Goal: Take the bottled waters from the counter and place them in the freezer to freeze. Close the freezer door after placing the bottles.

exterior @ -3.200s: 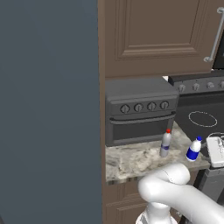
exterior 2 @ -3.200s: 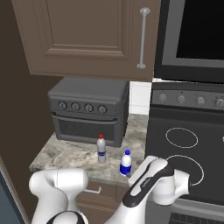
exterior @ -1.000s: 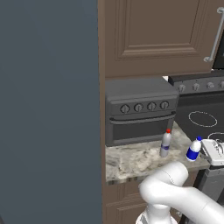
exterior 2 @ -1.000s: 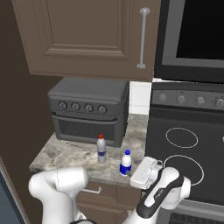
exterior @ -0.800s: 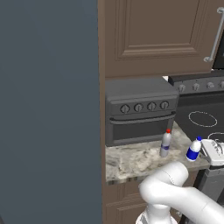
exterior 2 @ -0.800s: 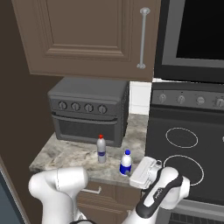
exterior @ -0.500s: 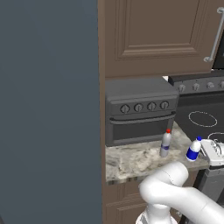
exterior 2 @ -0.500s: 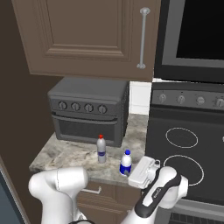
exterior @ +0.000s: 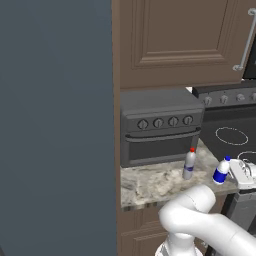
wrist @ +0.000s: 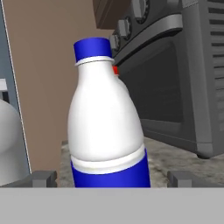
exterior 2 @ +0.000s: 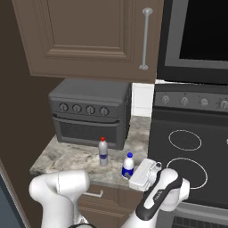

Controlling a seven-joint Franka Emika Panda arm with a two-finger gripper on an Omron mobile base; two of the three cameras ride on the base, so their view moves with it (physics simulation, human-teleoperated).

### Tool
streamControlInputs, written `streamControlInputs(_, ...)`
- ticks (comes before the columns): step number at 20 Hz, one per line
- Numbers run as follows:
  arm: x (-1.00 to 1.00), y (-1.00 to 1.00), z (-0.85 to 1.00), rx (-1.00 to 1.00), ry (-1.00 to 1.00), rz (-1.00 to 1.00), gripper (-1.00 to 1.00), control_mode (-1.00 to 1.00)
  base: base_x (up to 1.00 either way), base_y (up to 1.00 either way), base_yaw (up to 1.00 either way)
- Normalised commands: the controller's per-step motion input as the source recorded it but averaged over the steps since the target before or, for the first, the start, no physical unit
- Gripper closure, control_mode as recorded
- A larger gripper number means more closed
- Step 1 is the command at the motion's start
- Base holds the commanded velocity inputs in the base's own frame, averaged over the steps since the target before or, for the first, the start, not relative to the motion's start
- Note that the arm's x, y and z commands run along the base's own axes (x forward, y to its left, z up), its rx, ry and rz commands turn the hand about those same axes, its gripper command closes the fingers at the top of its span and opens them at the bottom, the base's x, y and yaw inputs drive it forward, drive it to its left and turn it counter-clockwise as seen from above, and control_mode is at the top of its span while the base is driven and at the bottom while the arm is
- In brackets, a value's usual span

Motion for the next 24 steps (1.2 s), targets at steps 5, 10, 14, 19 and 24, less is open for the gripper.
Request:
streamControlInputs(5, 0.00, 0.00, 0.06, 0.00, 0.00, 0.00, -1.00, -1.00, 0.00, 0.00, 0.00)
streamControlInputs(10, 0.01, 0.00, 0.21, 0.00, 0.00, 0.00, -1.00, -1.00, 0.00, 0.00, 0.00)
streamControlInputs(14, 0.05, 0.00, 0.21, 0.00, 0.00, 0.00, -1.00, -1.00, 0.00, 0.00, 0.00)
streamControlInputs(19, 0.04, 0.01, 0.05, 0.00, 0.00, 0.00, -1.00, -1.00, 0.00, 0.00, 0.00)
streamControlInputs(24, 0.02, 0.04, 0.00, 0.00, 0.00, 0.00, -1.00, -1.00, 0.00, 0.00, 0.00)
